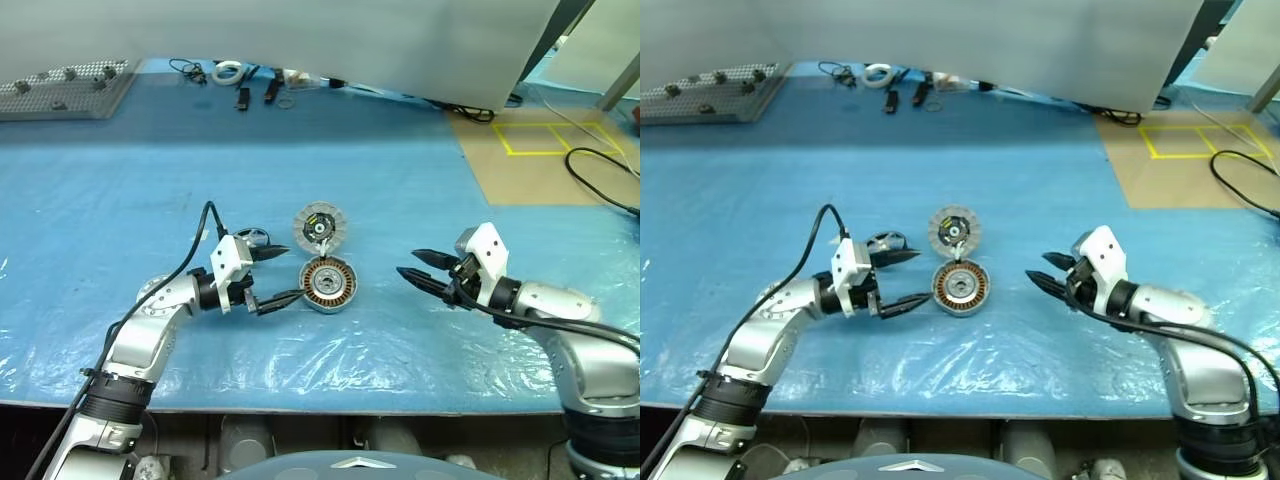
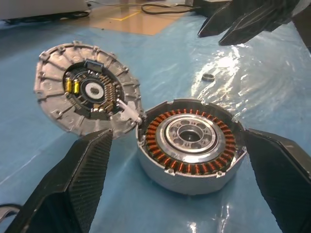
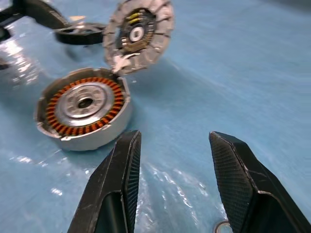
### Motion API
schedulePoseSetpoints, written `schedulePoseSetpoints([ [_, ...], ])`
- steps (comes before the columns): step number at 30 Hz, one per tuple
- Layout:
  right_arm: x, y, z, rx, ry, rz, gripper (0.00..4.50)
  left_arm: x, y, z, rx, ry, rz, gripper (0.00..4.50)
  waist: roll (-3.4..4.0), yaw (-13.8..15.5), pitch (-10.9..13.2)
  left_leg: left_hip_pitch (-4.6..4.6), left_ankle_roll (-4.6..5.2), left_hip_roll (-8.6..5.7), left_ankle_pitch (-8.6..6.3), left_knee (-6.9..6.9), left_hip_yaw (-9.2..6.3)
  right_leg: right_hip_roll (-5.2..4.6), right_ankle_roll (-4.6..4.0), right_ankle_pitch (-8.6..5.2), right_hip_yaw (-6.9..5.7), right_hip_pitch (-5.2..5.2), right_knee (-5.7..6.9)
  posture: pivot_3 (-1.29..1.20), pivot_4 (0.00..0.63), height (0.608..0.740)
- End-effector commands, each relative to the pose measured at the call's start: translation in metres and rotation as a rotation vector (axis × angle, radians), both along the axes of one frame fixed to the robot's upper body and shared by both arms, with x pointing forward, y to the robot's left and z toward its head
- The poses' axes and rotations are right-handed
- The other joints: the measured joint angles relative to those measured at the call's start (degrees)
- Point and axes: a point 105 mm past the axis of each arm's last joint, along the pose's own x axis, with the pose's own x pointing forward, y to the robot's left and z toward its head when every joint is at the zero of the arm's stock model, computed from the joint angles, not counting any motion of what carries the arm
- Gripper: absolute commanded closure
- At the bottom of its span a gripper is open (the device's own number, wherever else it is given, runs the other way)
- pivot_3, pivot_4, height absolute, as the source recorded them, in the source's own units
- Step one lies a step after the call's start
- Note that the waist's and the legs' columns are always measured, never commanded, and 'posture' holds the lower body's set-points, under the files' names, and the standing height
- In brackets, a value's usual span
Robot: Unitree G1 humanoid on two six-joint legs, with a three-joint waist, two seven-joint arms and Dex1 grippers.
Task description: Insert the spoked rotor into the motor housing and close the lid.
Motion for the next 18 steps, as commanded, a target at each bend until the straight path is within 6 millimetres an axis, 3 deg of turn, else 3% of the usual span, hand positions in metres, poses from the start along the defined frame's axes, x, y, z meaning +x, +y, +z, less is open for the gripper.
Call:
schedulePoseSetpoints([
  [1,0.004,-0.001,0.010,-0.031,-0.102,-0.060,2.20,0.001,-0.007,0.008,-0.012,-0.028,-0.037,0.00,0.00,-0.19,0.00,0.02,0.01,-0.13,0.00,0.00,0.00,-0.06,0.07,0.02,0.08,0.00,0.00,0.00,0.150,0.740],
  [7,0.009,-0.022,-0.014,-0.058,-0.089,-0.182,2.20,0.004,-0.010,0.009,-0.010,-0.038,-0.053,0.00,0.00,-0.21,0.00,0.05,0.01,-0.29,0.01,-0.02,0.00,-0.14,0.25,0.02,0.24,0.03,-0.12,0.00,0.150,0.740],
  [14,0.000,-0.044,-0.046,-0.087,-0.028,-0.224,2.20,0.001,-0.007,0.006,-0.007,-0.022,-0.047,0.00,0.00,-0.21,0.00,-0.04,0.01,-0.35,0.00,-0.23,-0.02,-0.17,0.49,0.11,0.16,0.02,-0.26,0.00,0.150,0.740],
  [18,-0.004,-0.048,-0.050,-0.090,-0.023,-0.219,2.20,-0.001,-0.006,0.004,-0.008,-0.018,-0.043,0.00,0.00,-0.30,0.00,-0.03,0.02,-0.35,0.00,-0.21,-0.02,-0.17,0.46,0.07,0.19,0.03,-0.34,0.00,0.150,0.740],
])
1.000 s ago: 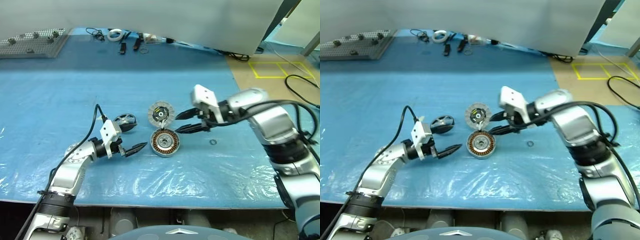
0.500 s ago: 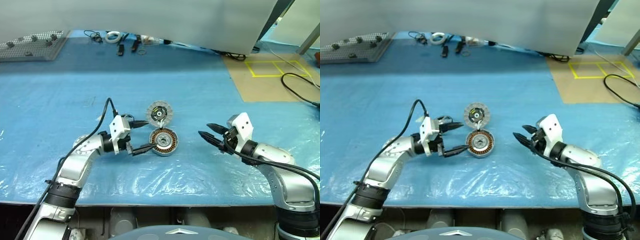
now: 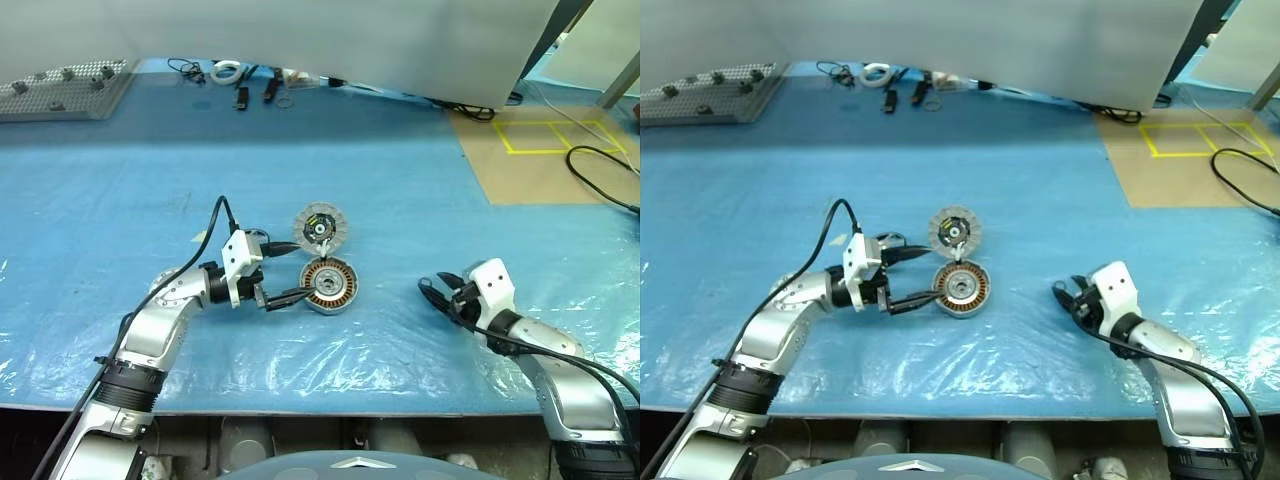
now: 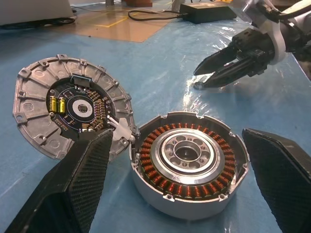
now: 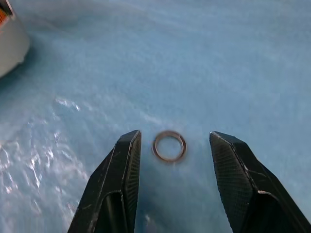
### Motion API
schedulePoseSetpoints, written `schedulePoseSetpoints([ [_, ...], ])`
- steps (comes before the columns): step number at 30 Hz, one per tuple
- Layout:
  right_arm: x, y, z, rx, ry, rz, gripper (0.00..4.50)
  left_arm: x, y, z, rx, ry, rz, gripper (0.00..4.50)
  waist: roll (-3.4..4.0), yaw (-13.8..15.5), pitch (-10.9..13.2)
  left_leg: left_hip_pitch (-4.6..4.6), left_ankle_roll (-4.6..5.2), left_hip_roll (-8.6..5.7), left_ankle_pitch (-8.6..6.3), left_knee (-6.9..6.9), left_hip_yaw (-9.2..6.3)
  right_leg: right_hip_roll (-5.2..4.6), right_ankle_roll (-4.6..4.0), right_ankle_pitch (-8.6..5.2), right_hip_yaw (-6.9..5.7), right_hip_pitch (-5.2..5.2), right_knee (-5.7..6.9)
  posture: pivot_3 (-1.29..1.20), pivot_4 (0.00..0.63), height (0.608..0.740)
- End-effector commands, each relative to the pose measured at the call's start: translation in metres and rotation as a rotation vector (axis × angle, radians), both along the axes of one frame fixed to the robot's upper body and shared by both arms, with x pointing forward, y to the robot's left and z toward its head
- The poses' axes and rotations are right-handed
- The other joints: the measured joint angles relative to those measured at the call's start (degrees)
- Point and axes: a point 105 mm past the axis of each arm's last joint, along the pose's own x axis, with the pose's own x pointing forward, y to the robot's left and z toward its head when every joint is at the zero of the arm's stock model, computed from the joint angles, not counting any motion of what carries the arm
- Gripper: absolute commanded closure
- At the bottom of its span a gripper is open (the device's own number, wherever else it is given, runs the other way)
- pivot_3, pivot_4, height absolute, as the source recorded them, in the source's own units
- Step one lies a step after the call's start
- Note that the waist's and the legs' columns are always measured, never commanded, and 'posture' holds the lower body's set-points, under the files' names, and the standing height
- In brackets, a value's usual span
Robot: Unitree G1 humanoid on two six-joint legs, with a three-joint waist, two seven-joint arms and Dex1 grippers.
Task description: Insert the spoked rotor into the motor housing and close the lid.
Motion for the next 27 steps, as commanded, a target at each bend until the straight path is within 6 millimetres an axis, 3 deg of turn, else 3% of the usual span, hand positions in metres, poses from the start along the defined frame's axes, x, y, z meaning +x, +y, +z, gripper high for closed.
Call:
schedulePoseSetpoints([
  [1,0.000,-0.001,0.012,-0.014,-0.055,0.021,2.20,-0.005,-0.001,0.006,-0.004,-0.031,-0.010,0.00,0.00,-0.07,0.00,0.01,0.00,0.00,0.00,0.01,0.00,0.00,0.00,0.00,0.02,0.00,0.00,0.00,0.150,0.740],
  [10,0.004,0.007,0.008,-0.015,-0.042,0.040,2.20,-0.007,-0.001,0.004,-0.004,-0.024,-0.007,0.00,0.00,-0.02,0.00,0.01,0.01,-0.01,0.00,0.04,0.00,0.00,-0.07,-0.04,0.02,0.03,-0.01,0.00,0.150,0.740],
  [27,-0.001,0.001,-0.016,-0.007,0.019,0.039,2.20,-0.007,-0.001,0.004,0.006,-0.023,-0.007,0.00,-0.01,-0.01,0.00,0.04,0.01,-0.01,0.00,0.04,0.00,0.00,-0.08,-0.05,0.01,0.12,-0.09,0.00,0.150,0.740],
])
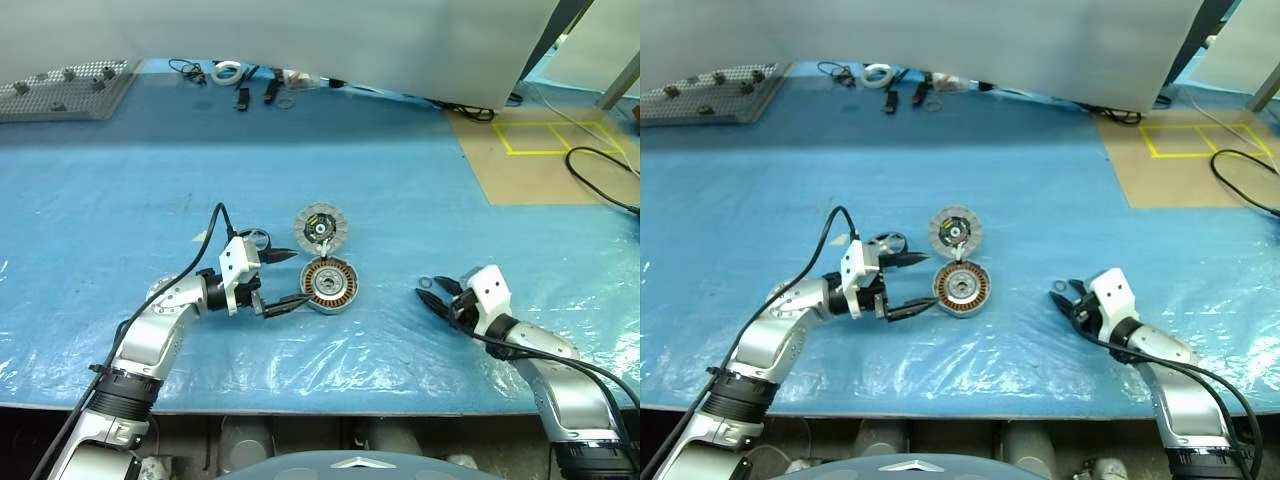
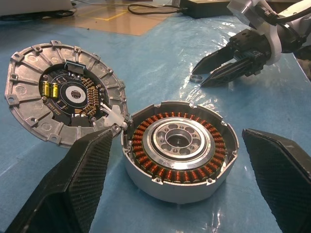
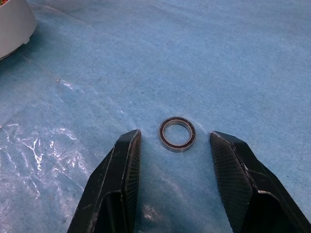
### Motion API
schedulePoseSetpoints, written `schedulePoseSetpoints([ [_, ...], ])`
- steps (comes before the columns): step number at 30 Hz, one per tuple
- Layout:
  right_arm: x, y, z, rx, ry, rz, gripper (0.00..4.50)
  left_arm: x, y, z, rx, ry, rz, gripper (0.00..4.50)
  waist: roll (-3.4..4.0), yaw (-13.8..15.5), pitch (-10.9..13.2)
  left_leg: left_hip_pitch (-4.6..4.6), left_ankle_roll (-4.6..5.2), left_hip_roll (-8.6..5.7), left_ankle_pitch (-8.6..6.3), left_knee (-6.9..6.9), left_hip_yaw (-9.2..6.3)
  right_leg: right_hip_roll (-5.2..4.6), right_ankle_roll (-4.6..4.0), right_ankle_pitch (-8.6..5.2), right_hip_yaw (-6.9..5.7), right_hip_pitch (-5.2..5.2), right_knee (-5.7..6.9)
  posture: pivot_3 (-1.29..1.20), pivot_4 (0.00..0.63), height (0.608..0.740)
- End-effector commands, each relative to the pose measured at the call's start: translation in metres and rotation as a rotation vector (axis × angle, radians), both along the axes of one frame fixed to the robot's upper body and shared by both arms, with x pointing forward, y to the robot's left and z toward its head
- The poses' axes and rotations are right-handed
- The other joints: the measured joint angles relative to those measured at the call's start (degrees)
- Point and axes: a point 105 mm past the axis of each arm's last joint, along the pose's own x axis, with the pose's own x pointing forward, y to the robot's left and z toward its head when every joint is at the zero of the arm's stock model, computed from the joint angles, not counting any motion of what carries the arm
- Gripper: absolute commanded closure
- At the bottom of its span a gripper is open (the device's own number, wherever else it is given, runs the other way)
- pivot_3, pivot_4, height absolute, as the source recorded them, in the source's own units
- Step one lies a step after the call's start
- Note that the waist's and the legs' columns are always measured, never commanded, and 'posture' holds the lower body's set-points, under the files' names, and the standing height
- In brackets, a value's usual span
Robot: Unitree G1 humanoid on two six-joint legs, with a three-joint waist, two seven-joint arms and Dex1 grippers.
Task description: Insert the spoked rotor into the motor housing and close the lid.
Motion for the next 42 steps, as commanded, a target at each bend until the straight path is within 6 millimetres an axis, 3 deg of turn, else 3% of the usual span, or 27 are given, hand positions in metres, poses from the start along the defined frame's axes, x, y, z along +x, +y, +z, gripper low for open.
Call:
schedulePoseSetpoints([
  [1,-0.003,-0.001,-0.008,-0.009,0.033,0.002,2.20,-0.002,-0.003,0.008,-0.003,-0.037,-0.015,0.00,0.00,0.00,0.00,0.01,0.00,0.00,0.00,0.00,0.00,0.00,0.00,0.00,0.00,0.01,0.00,0.00,0.150,0.740],
  [3,-0.002,0.000,-0.007,-0.011,0.032,0.002,2.20,-0.001,-0.003,0.008,-0.002,-0.038,-0.014,0.00,0.00,0.00,0.00,0.03,0.00,0.00,0.00,0.00,0.00,0.00,0.00,0.00,0.00,0.03,0.00,0.00,0.150,0.740],
  [9,-0.003,0.002,-0.005,-0.011,0.033,0.001,3.84,-0.001,-0.002,0.008,-0.003,-0.038,-0.011,0.00,0.00,0.00,0.00,0.06,0.00,0.00,0.00,0.00,0.00,0.00,0.00,0.00,0.00,0.06,-0.01,0.00,0.150,0.740],
  [22,-0.004,0.003,-0.002,0.006,0.050,0.011,3.84,-0.002,-0.002,0.008,-0.004,-0.034,-0.021,0.00,-0.01,0.01,0.00,0.04,0.00,0.01,0.00,-0.06,0.00,0.00,0.01,0.00,-0.01,0.06,-0.11,0.00,0.150,0.740],
  [32,-0.001,0.001,-0.007,-0.018,0.044,0.025,3.84,-0.011,0.002,-0.002,0.016,-0.053,-0.067,0.00,-0.01,-0.01,0.00,0.04,0.00,0.01,0.00,-0.18,0.00,0.00,0.03,0.02,-0.06,0.10,-0.28,0.00,0.150,0.740],
  [38,0.001,0.004,-0.005,-0.036,0.042,0.050,3.84,-0.018,0.002,-0.012,-0.020,-0.050,-0.023,0.00,-0.01,-0.12,-0.01,0.09,0.00,0.02,0.00,-0.20,0.00,0.00,0.03,0.02,-0.05,0.17,-0.31,0.00,0.150,0.740],
  [42,0.004,0.005,-0.001,-0.055,0.040,0.070,3.84,-0.033,0.004,-0.022,-0.025,-0.017,-0.008,0.00,-0.02,-0.27,-0.01,0.10,0.00,0.05,0.00,-0.21,0.00,0.00,0.03,0.02,-0.05,0.17,-0.32,0.00,0.150,0.740],
])
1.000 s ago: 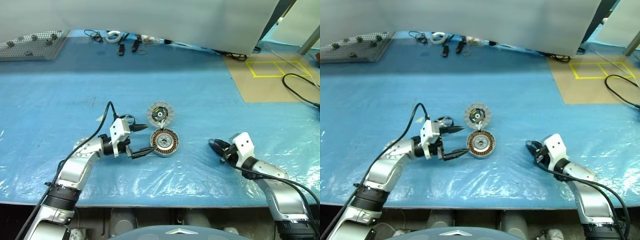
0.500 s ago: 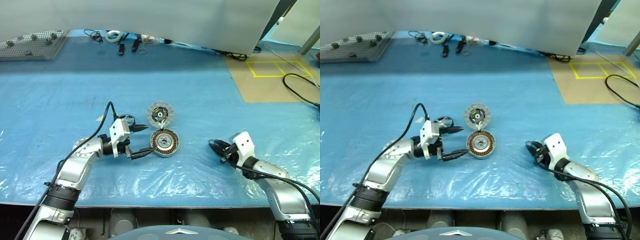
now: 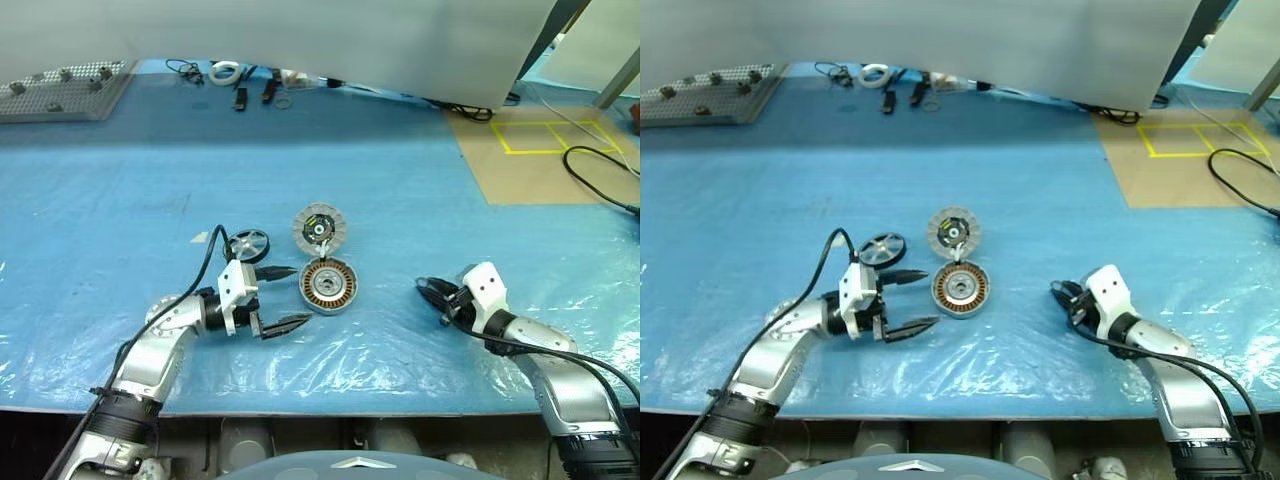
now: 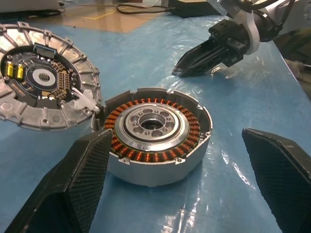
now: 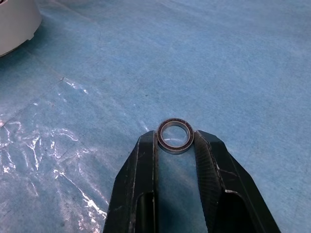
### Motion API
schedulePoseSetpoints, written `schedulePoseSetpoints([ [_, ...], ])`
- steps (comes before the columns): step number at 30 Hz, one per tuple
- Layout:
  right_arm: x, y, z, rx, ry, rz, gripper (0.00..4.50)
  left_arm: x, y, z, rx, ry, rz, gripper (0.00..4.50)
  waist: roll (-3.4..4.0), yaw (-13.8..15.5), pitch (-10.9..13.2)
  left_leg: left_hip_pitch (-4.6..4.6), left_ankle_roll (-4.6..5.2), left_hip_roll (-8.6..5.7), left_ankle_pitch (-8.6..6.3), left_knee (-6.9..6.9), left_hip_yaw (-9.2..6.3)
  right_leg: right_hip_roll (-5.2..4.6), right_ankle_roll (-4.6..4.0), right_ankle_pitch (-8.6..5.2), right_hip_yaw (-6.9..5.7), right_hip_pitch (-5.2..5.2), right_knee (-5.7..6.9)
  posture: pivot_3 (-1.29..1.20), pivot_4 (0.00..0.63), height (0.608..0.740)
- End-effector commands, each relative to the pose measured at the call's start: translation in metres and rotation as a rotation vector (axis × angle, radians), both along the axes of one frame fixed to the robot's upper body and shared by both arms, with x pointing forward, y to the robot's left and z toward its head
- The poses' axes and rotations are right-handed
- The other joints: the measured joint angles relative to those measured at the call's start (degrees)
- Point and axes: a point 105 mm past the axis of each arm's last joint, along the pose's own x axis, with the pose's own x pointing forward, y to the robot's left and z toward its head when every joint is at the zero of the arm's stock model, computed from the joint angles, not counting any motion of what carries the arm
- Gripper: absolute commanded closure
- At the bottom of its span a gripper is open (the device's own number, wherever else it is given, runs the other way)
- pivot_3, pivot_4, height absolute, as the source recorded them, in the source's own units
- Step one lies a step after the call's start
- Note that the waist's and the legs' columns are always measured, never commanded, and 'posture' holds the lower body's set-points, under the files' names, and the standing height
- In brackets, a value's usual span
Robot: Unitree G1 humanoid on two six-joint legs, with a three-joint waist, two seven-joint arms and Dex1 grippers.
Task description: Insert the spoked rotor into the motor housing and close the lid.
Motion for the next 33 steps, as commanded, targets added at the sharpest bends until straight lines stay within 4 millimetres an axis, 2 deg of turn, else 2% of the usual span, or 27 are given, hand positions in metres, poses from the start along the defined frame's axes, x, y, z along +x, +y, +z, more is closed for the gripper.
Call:
schedulePoseSetpoints([
  [1,0.000,0.000,-0.001,-0.019,0.023,0.020,3.84,-0.012,0.003,0.004,-0.008,-0.025,0.008,0.00,0.00,-0.11,0.00,0.01,0.00,0.01,0.00,-0.02,0.00,0.00,0.00,0.00,0.00,0.00,0.00,0.00,0.150,0.740],
  [5,0.004,0.001,0.003,-0.026,0.019,0.039,3.84,-0.019,0.012,0.007,-0.016,-0.021,0.053,0.00,-0.01,-0.05,0.01,-0.02,0.01,0.01,-0.01,-0.02,0.00,0.00,0.00,0.00,-0.02,0.00,-0.04,0.00,0.150,0.740],
  [11,0.006,0.012,0.005,-0.023,0.023,0.086,3.84,-0.033,0.017,0.000,0.001,0.004,0.064,0.00,0.00,-0.07,0.01,-0.02,0.01,0.01,-0.01,-0.06,0.01,0.00,0.00,-0.01,-0.03,-0.01,-0.09,0.00,0.150,0.740],
  [18,0.007,0.014,0.008,-0.023,0.022,0.096,3.84,-0.029,0.029,0.002,0.006,-0.001,0.127,0.00,0.00,-0.05,0.01,-0.01,0.01,0.01,-0.01,-0.06,0.01,0.00,0.00,-0.01,-0.04,-0.01,-0.08,0.00,0.150,0.740],
  [28,0.010,0.014,0.010,-0.022,0.010,0.088,3.84,-0.030,0.033,0.006,0.025,-0.002,0.106,0.00,0.00,-0.05,0.01,0.00,0.01,0.01,0.00,-0.06,0.01,0.00,0.00,0.00,-0.04,-0.01,-0.06,0.00,0.150,0.740],
  [33,0.010,0.021,0.015,-0.009,-0.004,0.099,3.84,-0.029,0.031,0.007,0.024,-0.003,0.105,0.00,0.00,-0.05,0.01,0.00,0.01,0.00,0.00,-0.06,0.01,0.00,0.00,0.00,-0.04,-0.01,-0.06,0.00,0.150,0.740],
])
